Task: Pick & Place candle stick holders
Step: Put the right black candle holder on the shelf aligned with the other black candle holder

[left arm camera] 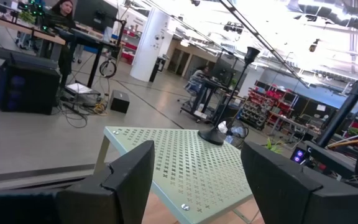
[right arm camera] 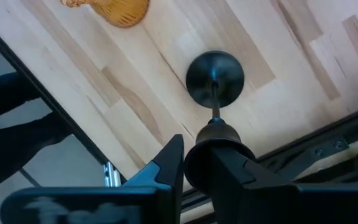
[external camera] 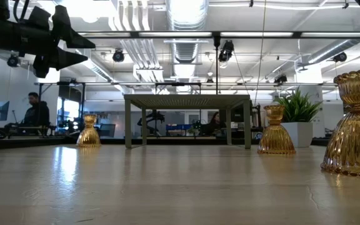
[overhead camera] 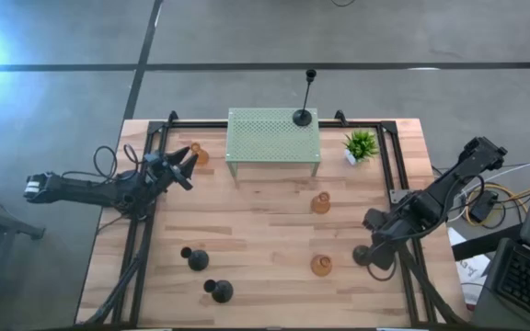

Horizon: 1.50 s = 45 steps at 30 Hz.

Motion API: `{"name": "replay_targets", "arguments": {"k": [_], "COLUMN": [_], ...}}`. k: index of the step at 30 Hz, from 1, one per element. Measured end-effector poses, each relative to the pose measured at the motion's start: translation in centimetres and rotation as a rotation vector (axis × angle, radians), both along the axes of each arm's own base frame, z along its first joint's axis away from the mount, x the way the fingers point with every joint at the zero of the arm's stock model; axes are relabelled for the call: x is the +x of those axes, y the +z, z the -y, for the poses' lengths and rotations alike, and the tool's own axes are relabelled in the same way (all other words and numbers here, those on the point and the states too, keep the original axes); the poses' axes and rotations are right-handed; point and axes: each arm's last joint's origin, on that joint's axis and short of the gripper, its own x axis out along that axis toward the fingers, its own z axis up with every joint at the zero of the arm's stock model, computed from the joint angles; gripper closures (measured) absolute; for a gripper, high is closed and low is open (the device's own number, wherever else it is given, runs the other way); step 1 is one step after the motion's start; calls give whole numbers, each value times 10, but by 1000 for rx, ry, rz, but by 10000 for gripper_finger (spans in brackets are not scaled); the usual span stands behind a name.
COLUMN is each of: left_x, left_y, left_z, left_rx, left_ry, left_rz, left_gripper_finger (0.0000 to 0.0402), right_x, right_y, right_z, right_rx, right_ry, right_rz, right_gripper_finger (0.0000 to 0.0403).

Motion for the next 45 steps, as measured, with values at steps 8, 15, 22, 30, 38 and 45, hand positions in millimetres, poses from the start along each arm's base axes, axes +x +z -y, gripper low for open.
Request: {"name": "replay_targets", "arguments": {"k": [8,15,22,30,38,45], "left_x": [0,0,0,0,-1,2], "left_y": [0,0,0,0,5,23], "left_z": [0,0,0,0,0,3], "left_rx": [0,1,1,0,-8,9], "left_ry": [0,0,-1,0,-20,-131], "left_rz": [0,-1,-1,0,69,73], "left_gripper_finger": [156,156,156,156,156,156], "right_x": [1,2,4,-2,-12,-4], "right_y": [-9,-5,8,25,66,107], "right_z": [-2,-2,-4,1,17,34], "right_rx": [33,34,53,20,-65,-102], "right_ry": [10,22,57,74,92,127], "right_rz": [-3,3,43,18,51,195], "right_gripper_finger": [380,381,396,395,394,393]}}
